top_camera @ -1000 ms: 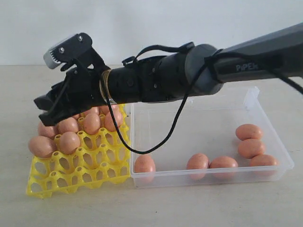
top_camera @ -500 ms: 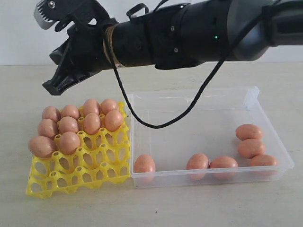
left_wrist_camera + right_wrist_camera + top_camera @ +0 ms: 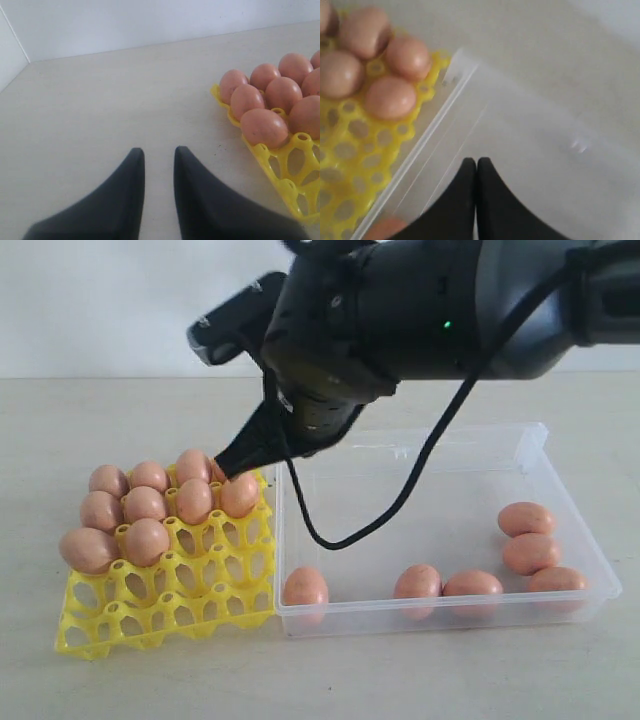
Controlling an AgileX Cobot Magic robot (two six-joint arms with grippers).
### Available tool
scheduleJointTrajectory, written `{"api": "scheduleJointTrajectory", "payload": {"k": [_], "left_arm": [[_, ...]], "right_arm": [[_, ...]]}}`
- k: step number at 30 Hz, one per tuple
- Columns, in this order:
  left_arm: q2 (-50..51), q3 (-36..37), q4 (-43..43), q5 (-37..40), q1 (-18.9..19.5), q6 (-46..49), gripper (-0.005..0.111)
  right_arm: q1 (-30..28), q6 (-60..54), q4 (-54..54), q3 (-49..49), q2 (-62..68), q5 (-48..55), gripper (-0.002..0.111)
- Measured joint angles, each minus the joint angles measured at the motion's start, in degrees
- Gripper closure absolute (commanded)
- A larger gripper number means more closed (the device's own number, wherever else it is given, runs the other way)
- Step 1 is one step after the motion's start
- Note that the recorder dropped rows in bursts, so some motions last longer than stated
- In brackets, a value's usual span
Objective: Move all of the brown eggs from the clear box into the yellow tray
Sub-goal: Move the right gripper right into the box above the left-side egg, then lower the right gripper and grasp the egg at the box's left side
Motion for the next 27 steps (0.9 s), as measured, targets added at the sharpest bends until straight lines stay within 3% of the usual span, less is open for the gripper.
{"api": "scheduleJointTrajectory", "payload": {"k": [4, 7, 12, 27], "left_arm": [[0.0, 0.0, 0.0, 0.0, 0.0, 0.0, 0.085], [0.0, 0.0, 0.0, 0.0, 0.0, 0.0, 0.085], [0.0, 0.0, 0.0, 0.0, 0.0, 0.0, 0.085], [0.0, 0.0, 0.0, 0.0, 0.0, 0.0, 0.085]], "right_arm": [[-5.4, -15.9, 22.5, 0.1, 0.0, 3.7, 0.105], [-8.2, -21.5, 31.3, 0.1, 0.0, 6.4, 0.089], [-9.6, -23.9, 37.1, 0.1, 0.0, 10.2, 0.058], [-9.6, -24.1, 42.3, 0.1, 7.5, 12.0, 0.055]]}}
